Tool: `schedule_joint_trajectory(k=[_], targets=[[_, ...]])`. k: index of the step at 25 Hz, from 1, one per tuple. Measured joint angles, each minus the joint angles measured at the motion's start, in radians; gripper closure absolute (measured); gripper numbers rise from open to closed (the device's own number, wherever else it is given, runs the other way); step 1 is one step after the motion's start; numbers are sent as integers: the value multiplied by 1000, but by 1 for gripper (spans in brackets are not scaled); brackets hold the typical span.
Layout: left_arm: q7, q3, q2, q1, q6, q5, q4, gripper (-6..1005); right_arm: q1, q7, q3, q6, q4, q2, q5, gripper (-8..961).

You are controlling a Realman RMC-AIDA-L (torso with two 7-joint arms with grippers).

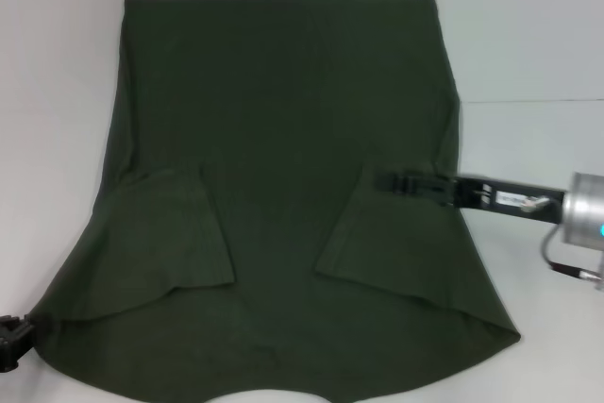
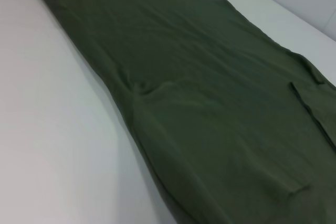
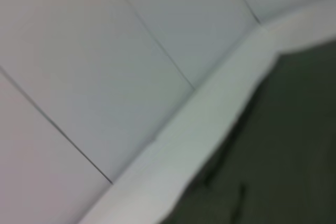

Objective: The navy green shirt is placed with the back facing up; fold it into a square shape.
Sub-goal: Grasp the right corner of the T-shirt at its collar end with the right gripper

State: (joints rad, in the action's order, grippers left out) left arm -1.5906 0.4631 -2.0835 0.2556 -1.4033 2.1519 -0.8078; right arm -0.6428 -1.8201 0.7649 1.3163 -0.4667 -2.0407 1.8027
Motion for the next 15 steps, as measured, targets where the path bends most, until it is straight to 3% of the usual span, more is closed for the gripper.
schedule_joint_trajectory(k=[8, 12, 15], targets=[[-2, 0, -6, 7, -3, 0, -1, 970, 95, -357, -5, 35, -127, 56, 153, 31], [-4, 0, -7, 10, -4, 0, -2, 970, 124, -435, -10, 57, -133, 84, 200, 39], [-4, 0, -8, 10, -4, -3, -2, 970, 137, -462, -10, 74, -129, 93, 231, 41]])
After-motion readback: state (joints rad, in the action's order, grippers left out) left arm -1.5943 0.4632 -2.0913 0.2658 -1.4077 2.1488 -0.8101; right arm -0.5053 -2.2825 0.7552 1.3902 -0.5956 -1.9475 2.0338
